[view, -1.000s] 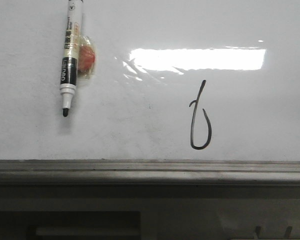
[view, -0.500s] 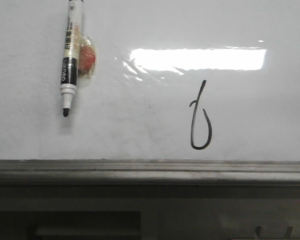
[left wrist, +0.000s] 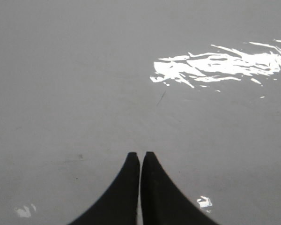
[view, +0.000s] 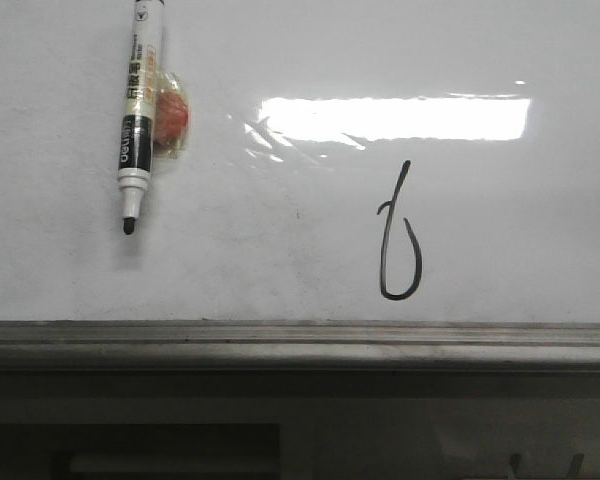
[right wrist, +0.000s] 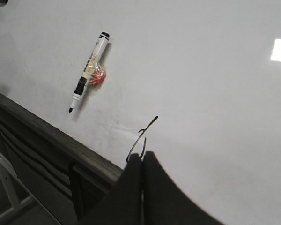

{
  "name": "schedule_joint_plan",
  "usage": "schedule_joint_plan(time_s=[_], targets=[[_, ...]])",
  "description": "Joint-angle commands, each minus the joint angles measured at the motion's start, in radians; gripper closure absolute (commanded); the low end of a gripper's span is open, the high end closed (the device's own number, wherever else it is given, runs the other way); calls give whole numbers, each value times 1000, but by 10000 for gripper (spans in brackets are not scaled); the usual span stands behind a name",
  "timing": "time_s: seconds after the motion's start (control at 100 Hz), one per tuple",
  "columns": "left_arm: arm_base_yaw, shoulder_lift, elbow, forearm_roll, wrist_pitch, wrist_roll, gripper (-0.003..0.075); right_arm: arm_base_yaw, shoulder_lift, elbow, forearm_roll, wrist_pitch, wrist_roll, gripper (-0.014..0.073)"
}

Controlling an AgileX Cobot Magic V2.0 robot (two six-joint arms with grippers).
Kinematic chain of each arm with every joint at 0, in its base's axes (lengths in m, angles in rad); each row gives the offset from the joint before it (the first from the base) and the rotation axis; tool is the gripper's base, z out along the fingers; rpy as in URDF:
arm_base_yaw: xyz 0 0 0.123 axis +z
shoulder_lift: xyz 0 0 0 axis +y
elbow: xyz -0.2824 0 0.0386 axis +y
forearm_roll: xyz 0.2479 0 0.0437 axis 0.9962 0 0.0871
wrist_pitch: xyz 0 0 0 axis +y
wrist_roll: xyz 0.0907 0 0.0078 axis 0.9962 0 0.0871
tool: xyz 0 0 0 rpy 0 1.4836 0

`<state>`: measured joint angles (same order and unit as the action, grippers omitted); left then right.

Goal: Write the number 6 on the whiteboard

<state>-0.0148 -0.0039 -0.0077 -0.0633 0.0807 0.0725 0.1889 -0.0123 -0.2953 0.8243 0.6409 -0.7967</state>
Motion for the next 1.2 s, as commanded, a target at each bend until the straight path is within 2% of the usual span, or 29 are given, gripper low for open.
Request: schedule_joint_plan(time_s=[0.0,0.32,1.19], targets=[[2,-31,48,-12,-67,-11,740,-3,-7,-24,31,-61,-7,650],[2,-31,48,-60,-60,-11,740,-3,-7,-24,31,-61,-7,650],[2,-31,48,-60,-60,-11,740,-3,-7,-24,31,-61,-7,650]])
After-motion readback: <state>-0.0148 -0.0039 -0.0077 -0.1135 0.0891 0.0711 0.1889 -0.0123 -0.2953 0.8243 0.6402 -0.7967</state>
